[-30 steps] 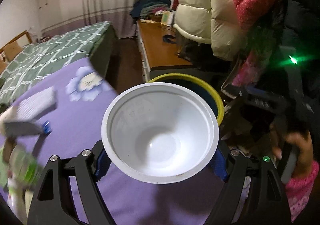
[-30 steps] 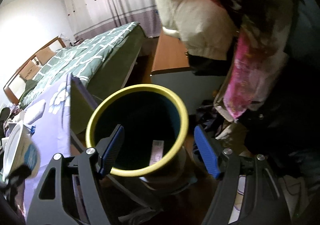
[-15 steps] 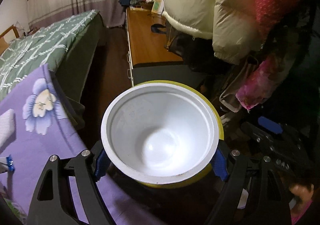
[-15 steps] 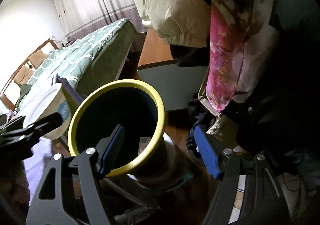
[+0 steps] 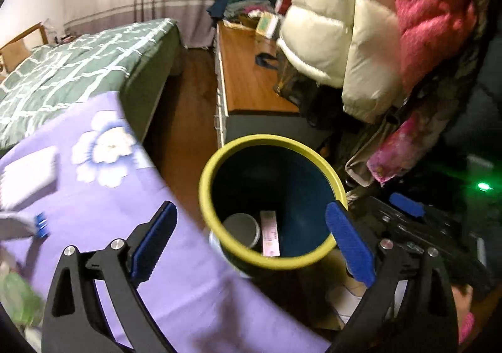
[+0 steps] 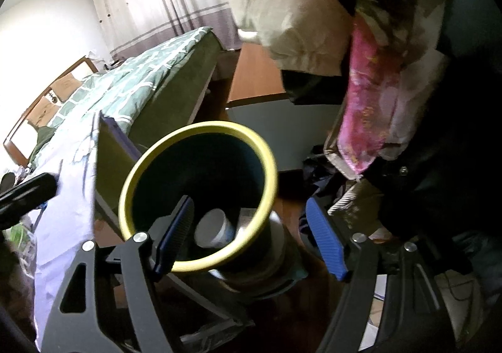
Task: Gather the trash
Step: 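Move the right gripper back over the table toward the crumpled wrapper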
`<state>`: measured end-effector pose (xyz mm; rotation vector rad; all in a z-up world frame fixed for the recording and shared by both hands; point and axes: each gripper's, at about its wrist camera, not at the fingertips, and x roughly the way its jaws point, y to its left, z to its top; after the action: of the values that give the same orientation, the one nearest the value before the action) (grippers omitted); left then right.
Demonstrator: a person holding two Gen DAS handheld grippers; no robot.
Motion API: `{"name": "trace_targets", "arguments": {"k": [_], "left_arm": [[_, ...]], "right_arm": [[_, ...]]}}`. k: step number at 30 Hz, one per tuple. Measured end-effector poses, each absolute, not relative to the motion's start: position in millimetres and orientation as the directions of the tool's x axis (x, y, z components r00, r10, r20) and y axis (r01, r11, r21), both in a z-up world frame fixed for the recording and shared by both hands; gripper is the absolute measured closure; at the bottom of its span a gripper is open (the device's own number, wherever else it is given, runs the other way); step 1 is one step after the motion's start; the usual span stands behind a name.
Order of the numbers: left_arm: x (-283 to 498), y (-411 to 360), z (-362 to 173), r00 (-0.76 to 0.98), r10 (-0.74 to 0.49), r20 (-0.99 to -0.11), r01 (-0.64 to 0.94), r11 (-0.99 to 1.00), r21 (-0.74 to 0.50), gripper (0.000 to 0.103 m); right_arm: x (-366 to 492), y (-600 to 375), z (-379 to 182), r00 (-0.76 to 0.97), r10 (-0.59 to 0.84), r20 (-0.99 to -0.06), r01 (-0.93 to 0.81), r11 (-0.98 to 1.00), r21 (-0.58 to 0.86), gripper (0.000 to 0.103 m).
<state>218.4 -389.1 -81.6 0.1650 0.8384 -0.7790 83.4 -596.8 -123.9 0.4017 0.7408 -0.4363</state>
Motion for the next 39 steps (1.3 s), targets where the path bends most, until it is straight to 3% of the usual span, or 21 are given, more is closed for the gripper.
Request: {"name": "trace_targets", "arguments": {"k": [7, 12, 20, 34, 39], "left_arm": [[177.3, -268.0, -45.9, 0.597, -0.483, -0.64, 0.554, 0.826, -0.105, 0.005], [160.9, -172.4, -37.8, 0.707, -0.335, -0.623, 0.39, 0.919, -0.052, 0.005], [146.9, -56.2, -39.1, 0.762, -0.195, -0.618, 0.199, 0.978, -0.064, 0.005], [155.9, -6.0, -39.6, 0.793, -0.098, -0.601, 0.104, 0.994, -0.025, 0.005], [164.2, -3.8, -38.9, 0.794, -0.096, -0.6, 0.101, 0.995, -0.027, 0.005]], "right_arm": [[105.9, -551.8, -119.7, 0.675, -0.179, -0.716, 0.423, 0.889, 0.177, 0.032], [124.8, -509.6, -113.0, 0.687, -0.136, -0.713, 0.346, 0.925, 0.158, 0.032], [159.0, -429.7, -105.0, 0.701, -0.057, -0.711, 0.206, 0.97, 0.125, 0.032], [245.2, -300.3, -65.3, 0.717, 0.145, -0.682, -0.124, 0.989, 0.08, 0.032], [287.2, -264.1, -66.4, 0.675, 0.228, -0.702, -0.242, 0.967, 0.081, 0.04]]}}
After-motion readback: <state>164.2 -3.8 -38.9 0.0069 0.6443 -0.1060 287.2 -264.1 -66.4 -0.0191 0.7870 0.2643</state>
